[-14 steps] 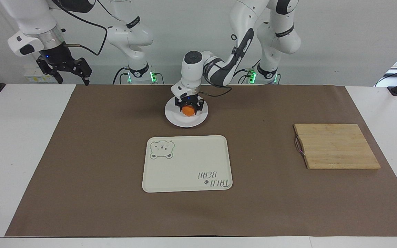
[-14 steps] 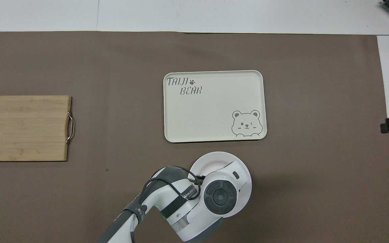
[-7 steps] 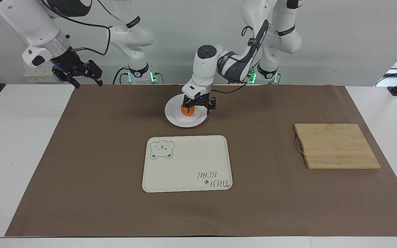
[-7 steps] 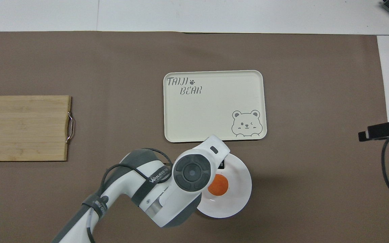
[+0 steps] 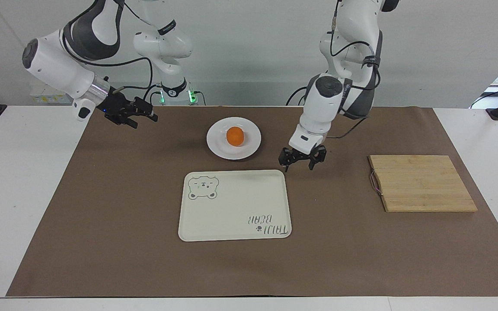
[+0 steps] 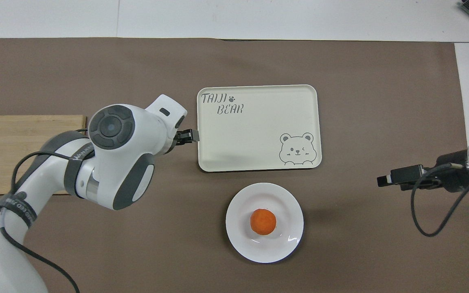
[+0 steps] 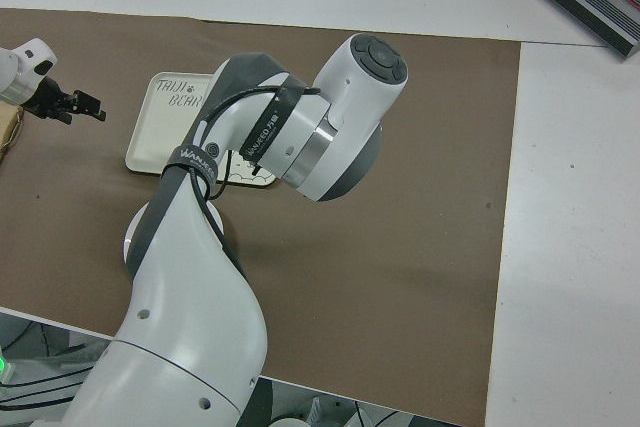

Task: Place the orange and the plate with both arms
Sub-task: 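Withdraw the left gripper while the right gripper reaches toward the plate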

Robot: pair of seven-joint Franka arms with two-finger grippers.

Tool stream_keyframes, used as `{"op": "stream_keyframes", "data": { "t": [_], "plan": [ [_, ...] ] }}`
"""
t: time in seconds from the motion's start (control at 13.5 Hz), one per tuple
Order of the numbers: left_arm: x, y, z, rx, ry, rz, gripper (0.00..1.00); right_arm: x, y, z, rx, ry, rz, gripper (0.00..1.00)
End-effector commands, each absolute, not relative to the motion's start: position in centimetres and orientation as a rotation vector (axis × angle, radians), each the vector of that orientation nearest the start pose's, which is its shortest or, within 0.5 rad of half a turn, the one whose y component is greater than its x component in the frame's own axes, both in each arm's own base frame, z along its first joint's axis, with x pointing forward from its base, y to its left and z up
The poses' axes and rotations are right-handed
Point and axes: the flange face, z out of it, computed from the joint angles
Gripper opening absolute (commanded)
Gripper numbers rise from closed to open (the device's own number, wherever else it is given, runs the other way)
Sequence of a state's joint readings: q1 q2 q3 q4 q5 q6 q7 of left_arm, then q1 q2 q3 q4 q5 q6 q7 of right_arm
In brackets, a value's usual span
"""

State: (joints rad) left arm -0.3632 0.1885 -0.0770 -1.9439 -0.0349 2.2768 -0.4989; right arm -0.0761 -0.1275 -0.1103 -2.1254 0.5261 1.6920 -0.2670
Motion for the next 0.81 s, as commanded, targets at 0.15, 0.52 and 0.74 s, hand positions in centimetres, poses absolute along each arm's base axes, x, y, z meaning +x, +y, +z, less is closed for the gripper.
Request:
{"op": "stream_keyframes", "data": {
  "t": [0.15, 0.52, 0.74],
  "plan": [
    [59.0, -17.5, 42.9, -3.214, 0.011, -0.124, 1.0, 45.5, -2.7, 41.2, -2.432, 0.116, 0.176, 1.0],
    [60.0, -10.4, 48.5, -3.2, 0.121, -0.129, 1.0, 42.3, 0.6, 34.4, -2.3, 0.146, 0.139, 1.0],
    [59.7, -8.1, 52.6, -3.192, 0.145, -0.085, 1.0, 39.9, 1.2, 33.1, -2.244, 0.199, 0.163, 1.0]
  ]
}}
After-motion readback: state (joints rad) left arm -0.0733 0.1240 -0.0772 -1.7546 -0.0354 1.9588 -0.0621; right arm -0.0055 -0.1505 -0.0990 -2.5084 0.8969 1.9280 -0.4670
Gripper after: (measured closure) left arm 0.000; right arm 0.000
